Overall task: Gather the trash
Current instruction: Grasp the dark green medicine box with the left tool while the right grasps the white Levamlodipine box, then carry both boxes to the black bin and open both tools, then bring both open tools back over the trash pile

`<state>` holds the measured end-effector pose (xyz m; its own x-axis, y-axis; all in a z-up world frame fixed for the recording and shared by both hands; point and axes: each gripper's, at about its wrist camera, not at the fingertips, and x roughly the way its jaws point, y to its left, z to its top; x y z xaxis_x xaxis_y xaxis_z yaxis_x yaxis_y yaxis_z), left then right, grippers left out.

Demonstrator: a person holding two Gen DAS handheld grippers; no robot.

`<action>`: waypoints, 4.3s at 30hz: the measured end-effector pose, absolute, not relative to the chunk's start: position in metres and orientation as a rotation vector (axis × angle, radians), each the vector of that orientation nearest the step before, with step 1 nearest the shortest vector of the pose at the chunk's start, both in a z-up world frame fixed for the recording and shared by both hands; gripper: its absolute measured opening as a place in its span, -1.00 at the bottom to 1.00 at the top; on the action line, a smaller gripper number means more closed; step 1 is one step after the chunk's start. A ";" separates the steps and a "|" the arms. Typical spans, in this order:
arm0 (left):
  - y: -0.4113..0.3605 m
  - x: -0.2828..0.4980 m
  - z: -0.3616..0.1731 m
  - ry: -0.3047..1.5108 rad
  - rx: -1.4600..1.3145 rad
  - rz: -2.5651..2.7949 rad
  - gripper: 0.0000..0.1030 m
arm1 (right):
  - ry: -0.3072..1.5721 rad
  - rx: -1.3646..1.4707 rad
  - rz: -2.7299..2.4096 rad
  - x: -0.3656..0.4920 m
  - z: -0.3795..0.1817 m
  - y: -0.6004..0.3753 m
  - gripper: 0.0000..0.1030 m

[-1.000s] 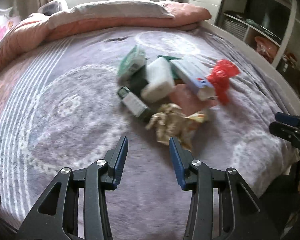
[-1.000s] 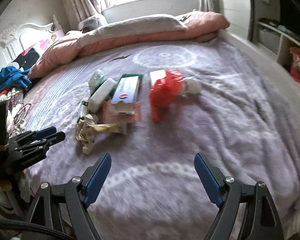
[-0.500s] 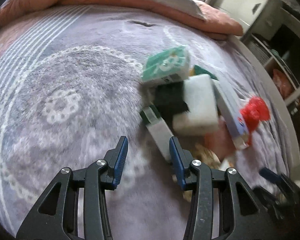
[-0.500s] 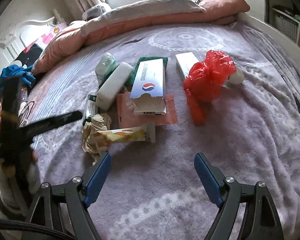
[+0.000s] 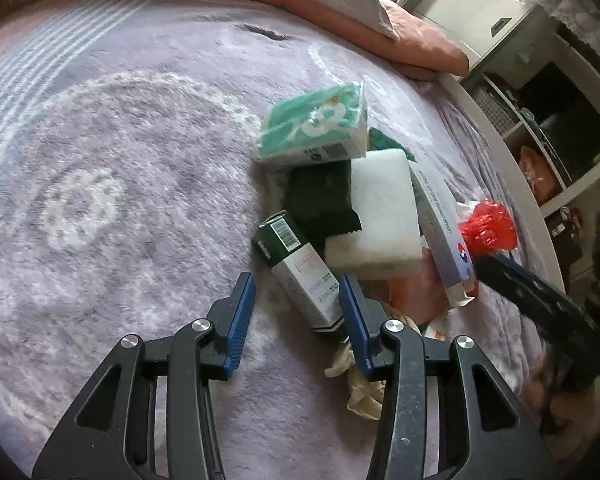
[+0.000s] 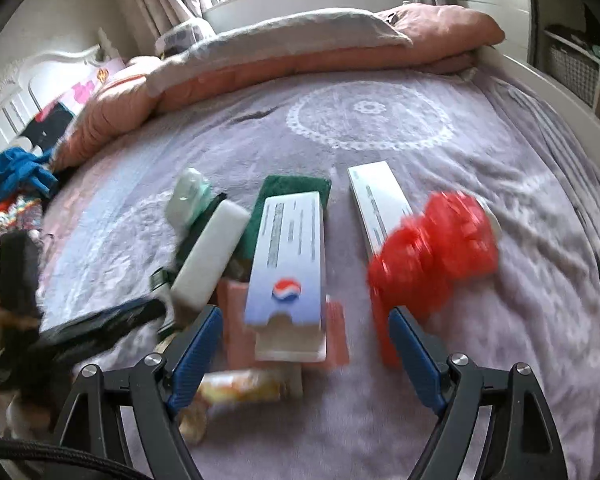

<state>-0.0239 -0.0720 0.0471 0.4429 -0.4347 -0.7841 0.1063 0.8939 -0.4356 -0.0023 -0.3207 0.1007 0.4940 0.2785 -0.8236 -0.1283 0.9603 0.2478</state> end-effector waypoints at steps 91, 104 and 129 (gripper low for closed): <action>-0.423 -0.265 0.109 1.124 -0.013 -1.302 -0.03 | 0.990 0.537 -0.334 -0.409 0.112 -0.629 0.02; -0.339 -0.198 0.112 0.944 0.045 -0.826 -0.03 | 0.945 0.390 -0.164 -0.321 0.133 -0.564 0.02; -0.134 -0.123 0.099 0.863 -0.004 -0.307 -0.03 | 0.972 0.182 0.144 -0.144 0.118 -0.404 0.19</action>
<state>-0.1233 -0.1338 0.0992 0.6093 -0.2671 -0.7466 0.2639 0.9562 -0.1267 -0.1444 -0.4038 0.1177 0.5559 0.2021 -0.8063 -0.0395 0.9753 0.2173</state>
